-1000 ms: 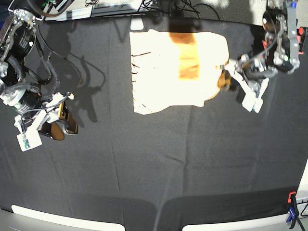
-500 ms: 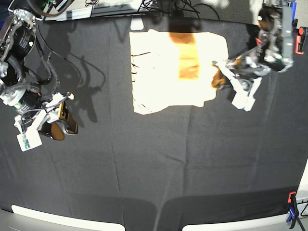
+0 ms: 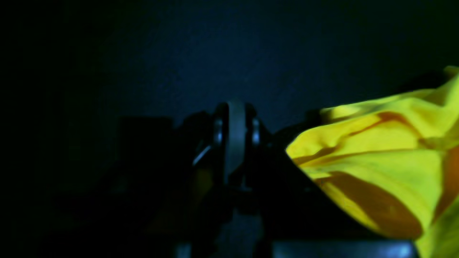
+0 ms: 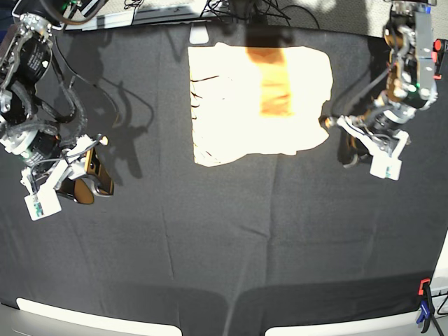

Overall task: Layout the t-shirt on the table in an organized manner, then fold the t-shirt properly
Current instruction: 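Press and adjust the folded shirt's edge with the left gripper, then pinch the folded shirt's side edge with the left gripper and pull it outward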

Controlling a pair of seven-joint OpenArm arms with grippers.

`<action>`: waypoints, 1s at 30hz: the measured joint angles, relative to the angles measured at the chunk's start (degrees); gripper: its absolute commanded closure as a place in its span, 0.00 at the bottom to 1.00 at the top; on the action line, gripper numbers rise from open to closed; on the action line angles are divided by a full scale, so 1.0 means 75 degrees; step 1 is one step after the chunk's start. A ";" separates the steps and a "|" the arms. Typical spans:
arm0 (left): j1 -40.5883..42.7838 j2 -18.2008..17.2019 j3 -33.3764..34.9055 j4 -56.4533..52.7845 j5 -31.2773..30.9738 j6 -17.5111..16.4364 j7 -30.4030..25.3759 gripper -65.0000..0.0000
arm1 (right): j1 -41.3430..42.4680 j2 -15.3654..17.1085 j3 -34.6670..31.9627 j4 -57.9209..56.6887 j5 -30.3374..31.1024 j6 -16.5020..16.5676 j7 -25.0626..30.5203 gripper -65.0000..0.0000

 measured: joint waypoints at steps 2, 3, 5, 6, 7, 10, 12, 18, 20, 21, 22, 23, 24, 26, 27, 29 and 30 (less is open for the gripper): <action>-0.0017 0.0003 0.0000 0.0000 -0.0356 -0.0099 0.0583 0.96 | 0.0000 -0.0003 0.0000 0.0000 0.0006 0.0000 0.0000 0.60; -0.0015 0.0000 0.0000 -0.0006 -0.0574 -0.0321 0.0839 0.80 | 0.0000 -0.0003 0.0000 0.0000 0.0023 0.0000 0.0000 0.60; -0.0038 0.0003 0.0000 -0.0015 -0.1023 -0.0787 0.1177 0.62 | 0.0000 0.0000 0.0000 0.0000 0.0058 0.0000 0.0000 0.60; -0.0087 0.0006 0.0000 -0.0012 -0.1326 -0.0804 0.1478 0.62 | 0.0000 0.0000 0.0000 0.0000 0.0052 0.0000 0.0000 0.60; -0.0154 0.0029 0.0000 -0.0012 -0.1565 -0.0807 0.1813 0.62 | -0.0003 0.0000 0.0000 0.0000 0.0052 0.0006 0.0000 0.60; -0.0201 0.0064 0.0000 -0.0012 -0.2005 -0.0804 0.2439 0.62 | 0.0000 -0.0003 0.0000 0.0000 0.0055 0.0009 0.0000 0.60; -0.0181 0.0061 0.0000 -0.0015 -0.2224 -0.0787 0.2547 0.62 | 0.0000 -0.0003 0.0000 0.0000 0.0058 0.0012 0.0000 0.60; -0.0178 0.0061 0.0085 -0.0015 -0.1743 -0.0790 0.2448 0.66 | 0.0000 0.0000 0.0000 0.0000 0.0055 0.0015 0.0000 0.60; -0.0157 0.0041 0.0274 -0.0064 -0.1501 -0.0691 0.2075 0.66 | 0.0000 -0.0003 0.0000 0.0000 0.0055 0.0015 0.0000 0.60; -0.0163 0.0038 0.0411 -0.0152 -0.1364 -0.0691 0.1906 0.66 | 0.0000 -0.0003 0.0000 0.0000 0.0058 0.0015 0.0000 0.60; -0.0166 0.0044 0.0548 -0.0233 -0.1300 -0.0635 0.1848 0.66 | 0.0000 -0.0003 0.0000 0.0000 0.0055 0.0015 0.0000 0.60; -0.0157 0.0044 0.0694 -0.0300 -0.1142 -0.0641 0.1647 0.66 | 0.0000 0.0000 0.0000 0.0000 0.0052 0.0017 0.0000 0.60; -0.0137 0.0050 0.0801 -0.0318 -0.1070 -0.0650 0.1617 0.66 | 0.0000 0.0000 0.0000 0.0000 0.0055 0.0017 0.0000 0.60; -0.0119 0.0070 0.0909 -0.0318 -0.1075 -0.0697 0.1510 0.67 | 0.0000 -0.0003 0.0000 0.0000 0.0055 0.0017 0.0000 0.60; -0.0134 0.0064 0.0909 -0.0315 -0.1075 -0.0697 0.1510 0.69 | 0.0000 0.0000 0.0000 0.0000 0.0055 0.0017 0.0000 0.60; -0.0146 0.0038 0.0898 -0.0315 -0.1075 -0.0691 0.1495 0.85 | 0.0000 0.0000 0.0000 0.0000 0.0061 0.0017 0.0000 0.60; -0.0143 0.0038 0.0898 -0.0315 -0.1072 -0.0673 0.1501 0.98 | 0.0000 -0.0003 0.0000 0.0000 0.0055 0.0017 0.0000 0.60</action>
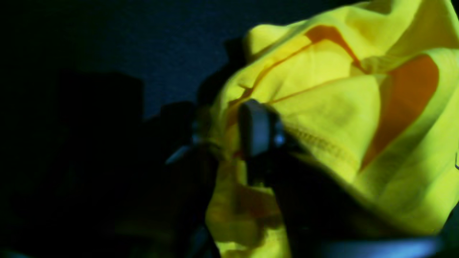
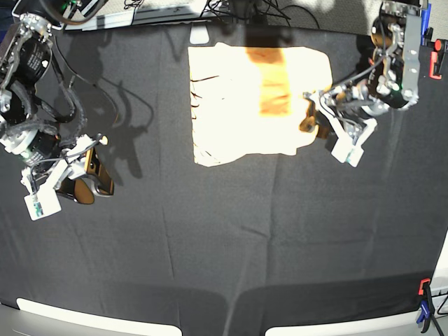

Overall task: Layout the t-shirt on the table in an organized manner, then fold the t-shirt properly
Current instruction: 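Pinch the folded shirt's side edge with the left gripper and pull it outward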

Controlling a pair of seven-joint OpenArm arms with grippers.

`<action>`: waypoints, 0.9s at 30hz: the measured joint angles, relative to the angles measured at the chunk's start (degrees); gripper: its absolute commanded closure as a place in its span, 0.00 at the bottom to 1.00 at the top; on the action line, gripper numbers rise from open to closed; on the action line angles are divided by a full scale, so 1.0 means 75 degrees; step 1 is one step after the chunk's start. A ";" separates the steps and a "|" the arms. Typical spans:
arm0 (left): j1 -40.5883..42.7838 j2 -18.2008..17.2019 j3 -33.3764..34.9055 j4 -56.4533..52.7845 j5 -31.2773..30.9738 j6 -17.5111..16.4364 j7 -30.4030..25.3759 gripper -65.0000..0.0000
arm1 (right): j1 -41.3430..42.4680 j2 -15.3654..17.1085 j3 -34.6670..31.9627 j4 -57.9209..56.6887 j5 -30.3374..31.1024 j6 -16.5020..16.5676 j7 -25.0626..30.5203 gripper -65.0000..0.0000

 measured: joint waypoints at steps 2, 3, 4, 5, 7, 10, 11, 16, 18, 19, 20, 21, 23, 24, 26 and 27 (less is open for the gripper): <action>0.0003 0.0003 0.0000 0.0000 0.0000 0.0000 -0.0114 1.00 | 0.0000 0.0003 0.0000 0.0000 0.0000 0.0000 0.0000 0.60; 0.0006 0.0000 0.0000 0.0000 0.0000 0.0003 -0.0379 1.00 | 0.0000 0.0003 0.0000 0.0000 0.0000 0.0000 0.0000 0.60; 0.0000 -0.0023 0.0000 0.0000 -0.0003 0.0006 -0.0641 1.00 | 0.0000 0.0003 0.0000 0.0000 0.0000 0.0000 0.0000 0.60; -0.0023 -0.0067 -0.0017 0.0000 -0.0035 -0.0026 -0.0898 1.00 | 0.0000 0.0003 0.0000 0.0000 0.0000 0.0000 0.0000 0.60; -0.0119 -0.0128 -0.0198 0.0023 -0.0052 -0.0026 -0.0991 1.00 | 0.0000 0.0003 0.0000 0.0000 0.0000 0.0044 0.0000 0.60; -0.0219 -0.0125 -0.0670 0.0251 -0.0035 -0.0026 -0.1536 1.00 | 0.0000 0.0000 0.0000 0.0000 0.0000 0.0070 0.0000 0.60; -0.0239 -0.0125 -0.0769 0.0300 -0.0020 0.0076 -0.1821 1.00 | 0.0000 0.0003 0.0000 0.0000 0.0003 0.0087 0.0000 0.60; -0.0204 -0.0099 -0.0796 0.0306 0.1358 0.0286 -0.1935 1.00 | 0.0000 0.0000 0.0000 0.0000 0.0006 0.0090 0.0000 0.60; -0.0119 -0.0099 -0.0796 0.0306 0.1620 0.0291 -0.1915 1.00 | 0.0000 0.0000 0.0000 0.0000 0.0085 0.0090 0.0000 0.60; -0.0079 -0.0102 -0.0796 0.0306 0.1722 0.0291 -0.1915 1.00 | 0.0000 0.0003 0.0000 0.0000 0.0114 0.0090 0.0000 0.60; -0.0055 -0.0102 -0.0796 0.0306 0.1754 0.0291 -0.1903 1.00 | 0.0000 0.0003 0.0000 0.0000 0.0111 0.0090 0.0000 0.60; -0.0035 -0.0099 -0.0796 0.0306 0.1871 0.0283 -0.1757 0.97 | 0.0000 0.0003 0.0000 0.0000 0.0111 0.0090 0.0000 0.60; -0.0017 -0.0099 -0.0790 0.0306 0.2157 0.0280 -0.1425 0.68 | 0.0000 0.0003 0.0000 0.0000 0.0111 0.0090 0.0000 0.60; -0.0017 -0.0108 -0.0790 0.0303 0.2215 0.0294 -0.1317 0.59 | 0.0000 0.0000 0.0000 0.0000 0.0111 0.0090 0.0000 0.60; -0.0023 -0.0195 -0.0796 0.0303 0.2259 0.0291 -0.1349 0.57 | 0.0000 0.0000 0.0000 0.0000 0.0111 0.0090 0.0000 0.60; -0.0026 -0.0283 -0.0796 0.0312 0.2206 0.0344 -0.1355 0.57 | 0.0000 0.0003 0.0000 0.0000 0.0111 0.0090 0.0000 0.60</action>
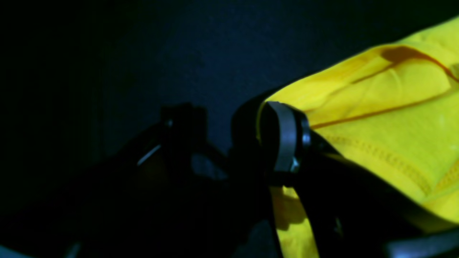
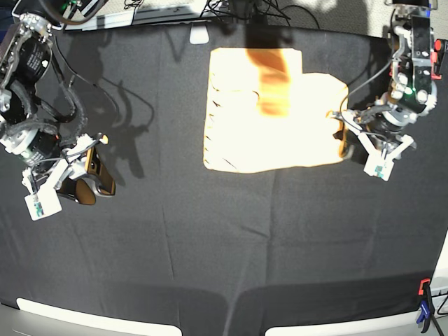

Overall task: Layout the t-shirt on the table in an organized manner, then fold the t-shirt properly
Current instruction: 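Pinch the folded shirt's side edge with the left gripper and pull it outward, then lift the left gripper away from the shirt toward its rest position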

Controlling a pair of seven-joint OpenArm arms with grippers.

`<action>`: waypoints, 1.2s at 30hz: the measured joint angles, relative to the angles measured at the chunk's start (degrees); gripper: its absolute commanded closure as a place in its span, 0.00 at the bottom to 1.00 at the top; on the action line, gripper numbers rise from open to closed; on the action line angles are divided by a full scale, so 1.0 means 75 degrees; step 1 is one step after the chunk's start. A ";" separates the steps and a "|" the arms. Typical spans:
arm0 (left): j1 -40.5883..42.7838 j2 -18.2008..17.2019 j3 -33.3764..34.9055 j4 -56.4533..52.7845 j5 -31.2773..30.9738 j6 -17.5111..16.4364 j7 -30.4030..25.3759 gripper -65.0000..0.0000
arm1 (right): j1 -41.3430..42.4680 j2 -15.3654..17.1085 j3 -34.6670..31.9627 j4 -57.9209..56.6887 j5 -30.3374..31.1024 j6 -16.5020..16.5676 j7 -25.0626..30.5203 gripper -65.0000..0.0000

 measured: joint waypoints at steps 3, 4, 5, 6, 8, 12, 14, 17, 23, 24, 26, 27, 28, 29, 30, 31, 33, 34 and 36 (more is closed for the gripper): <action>0.0023 -0.0385 0.0000 0.0224 -0.0857 0.0353 0.0254 0.57 | 0.0000 0.0000 0.0000 0.0000 0.0000 0.0000 0.0000 0.60; 0.0038 -0.0545 -0.0003 0.0376 -0.1189 0.0350 0.0344 0.57 | 0.0000 0.0000 0.0000 0.0000 0.0000 0.0000 0.0000 0.60; 0.0076 -0.0650 -0.0012 0.0574 -0.1364 0.0338 0.0423 0.57 | 0.0000 0.0000 0.0000 0.0000 0.0000 0.0000 0.0000 0.60; 0.0149 -0.0717 -0.0038 0.0807 -0.1343 0.0297 0.0428 0.57 | 0.0000 -0.0003 0.0000 0.0000 0.0006 0.0003 0.0000 0.60; 0.0376 -0.0729 -0.0131 0.1253 -0.1358 0.0233 0.0399 0.57 | 0.0000 -0.0003 0.0000 0.0000 0.0000 0.0003 0.0000 0.60; 0.0793 -0.0708 -0.0149 0.1842 -0.1408 0.0198 0.0367 0.57 | 0.0000 0.0000 0.0000 0.0000 -0.0003 0.0006 -0.0003 0.60; 0.0991 -0.0717 -0.0166 0.1996 -0.1405 -0.0233 0.0312 0.57 | 0.0000 -0.0003 0.0000 0.0000 0.0003 0.0006 0.0000 0.60; 0.1507 -0.0731 -0.0175 0.2037 -0.1886 -0.1629 0.0385 0.57 | 0.0000 -0.0003 0.0000 0.0000 0.0003 0.0012 0.0000 0.60; 0.2361 -0.0717 -0.0143 0.2043 -0.1440 -0.2940 -0.0006 0.60 | 0.0000 0.0000 0.0000 0.0000 0.0003 0.0026 0.0000 0.60; 0.2375 -0.0717 -0.0119 0.2043 -0.1122 -0.2888 -0.0096 0.60 | 0.0000 -0.0003 0.0000 0.0000 0.0003 0.0026 0.0000 0.60; 0.2375 -0.0711 -0.0052 0.2043 -0.0280 -0.2891 -0.0411 0.60 | 0.0000 -0.0003 0.0000 0.0000 0.0003 0.0026 0.0000 0.60; 0.2378 -0.0711 -0.0038 0.2043 0.0125 -0.2897 -0.0527 0.60 | 0.0000 0.0000 0.0000 0.0000 0.0003 0.0026 0.0000 0.60; 0.2378 -0.0714 -0.0006 0.2043 0.0455 -0.2917 -0.0583 0.60 | 0.0000 0.0000 0.0000 0.0000 0.0003 0.0026 0.0000 0.60; 0.2378 -0.0734 0.0061 0.2043 0.0833 -0.2917 -0.0580 0.60 | 0.0000 0.0000 0.0003 0.0000 0.0000 0.0026 0.0000 0.60; 0.2378 -0.0766 0.0178 0.2043 0.1142 -0.2917 -0.0545 0.60 | 0.0000 0.0000 0.0000 0.0000 0.0003 0.0026 0.0000 0.60; 0.2381 -0.0851 0.0329 0.2043 0.1294 -0.2911 -0.0513 0.60 | 0.0000 0.0000 0.0000 0.0000 0.0003 0.0026 0.0000 0.60; 0.2407 -0.1139 0.0772 0.2043 0.1335 -0.2920 -0.0525 0.60 | 0.0000 -0.0003 0.0000 0.0000 0.0003 0.0026 0.0003 0.60; 0.2422 -0.1288 0.1070 0.2043 0.1495 -0.2917 -0.0545 0.60 | 0.0000 -0.0003 0.0000 0.0000 0.0006 0.0026 0.0003 0.60; 0.2422 -0.1515 0.1658 0.2043 0.2101 -0.2920 -0.0580 0.60 | 0.0000 0.0000 0.0000 0.0000 0.0006 0.0026 0.0003 0.60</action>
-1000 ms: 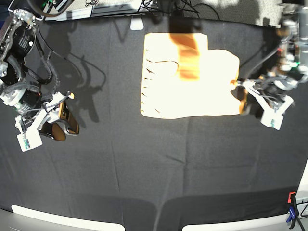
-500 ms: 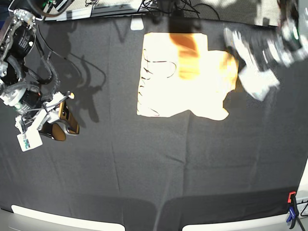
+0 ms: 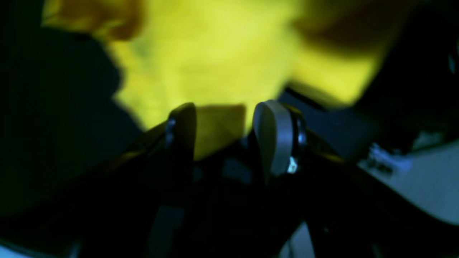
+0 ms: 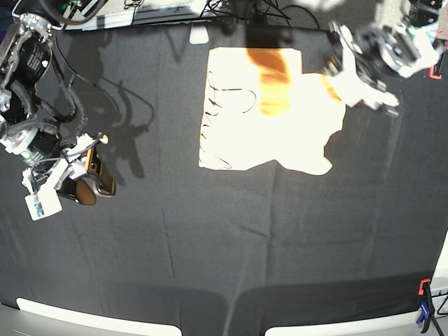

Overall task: Layout the t-shirt on the table in an organized manner, then fold the t-shirt properly
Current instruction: 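Lift the left gripper away from the shirt toward its rest position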

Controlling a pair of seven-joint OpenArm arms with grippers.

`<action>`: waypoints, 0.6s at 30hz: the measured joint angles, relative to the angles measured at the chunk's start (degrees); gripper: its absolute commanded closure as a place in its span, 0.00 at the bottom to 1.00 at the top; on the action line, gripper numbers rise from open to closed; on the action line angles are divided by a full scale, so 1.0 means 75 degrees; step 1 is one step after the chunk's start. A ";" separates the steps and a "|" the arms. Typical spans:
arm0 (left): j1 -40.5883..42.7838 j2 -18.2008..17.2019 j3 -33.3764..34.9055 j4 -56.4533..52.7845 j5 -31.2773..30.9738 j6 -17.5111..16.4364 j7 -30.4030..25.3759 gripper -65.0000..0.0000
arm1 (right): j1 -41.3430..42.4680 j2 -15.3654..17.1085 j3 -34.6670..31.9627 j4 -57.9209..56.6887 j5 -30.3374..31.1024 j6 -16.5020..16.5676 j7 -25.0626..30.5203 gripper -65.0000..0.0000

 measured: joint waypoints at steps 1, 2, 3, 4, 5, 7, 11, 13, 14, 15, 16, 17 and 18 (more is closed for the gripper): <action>0.0000 -0.0090 0.0259 0.0000 0.0341 -0.0017 0.0009 0.60 | 0.0000 0.0000 0.0000 0.0000 -0.0003 0.0000 0.0000 0.60; 0.0000 -0.0178 0.0490 0.0000 0.0682 -0.0061 -0.0003 0.60 | 0.0000 0.0000 0.0000 0.0000 -0.0006 0.0000 0.0000 0.60; 0.0000 -0.0239 0.0656 0.0000 0.0906 -0.0064 0.0000 0.60 | 0.0000 0.0000 0.0000 0.0000 -0.0003 0.0000 0.0000 0.60; -0.0003 -0.0254 0.0755 0.0000 0.1110 -0.0064 0.0000 0.60 | 0.0000 -0.0003 0.0000 0.0000 -0.0003 0.0000 0.0000 0.60; -0.0029 -0.0254 0.0804 0.0000 0.1311 -0.0061 -0.0058 0.60 | 0.0000 -0.0003 0.0000 0.0000 0.0000 0.0000 0.0000 0.60; -0.0093 -0.0236 0.0799 0.0000 0.1498 -0.0055 -0.0344 0.60 | 0.0000 0.0000 0.0000 0.0000 -0.0003 0.0000 0.0000 0.60; -0.0251 -0.0207 0.0807 -0.0003 0.1833 0.0557 -0.0393 0.61 | 0.0000 0.0000 0.0000 0.0000 -0.0003 0.0000 -0.0003 0.60; -0.0341 -0.0213 0.0804 -0.0029 0.2028 0.1052 -0.0318 0.65 | 0.0000 0.0000 0.0000 0.0000 -0.0003 0.0000 -0.0003 0.60; -0.0358 -0.0210 0.0793 -0.0035 0.2081 0.1285 -0.0289 0.67 | 0.0000 0.0000 0.0000 0.0000 -0.0003 0.0000 -0.0003 0.60; -0.0361 -0.0210 0.0793 -0.0035 0.2224 0.1346 -0.0297 0.70 | 0.0000 -0.0003 0.0000 0.0000 -0.0003 0.0000 -0.0003 0.60; -0.0361 -0.0213 0.0793 -0.0035 0.2273 0.1355 -0.0283 0.72 | 0.0000 -0.0003 0.0000 0.0000 0.0000 0.0000 -0.0003 0.60; -0.0344 -0.0210 0.0796 -0.0038 0.2314 0.1352 -0.0254 0.74 | 0.0000 0.0000 0.0000 0.0000 -0.0006 0.0000 -0.0003 0.60; -0.0338 -0.0210 0.0804 -0.0038 0.2323 0.1338 -0.0256 0.77 | -0.0003 0.0000 0.0000 0.0000 0.0000 0.0000 -0.0003 0.60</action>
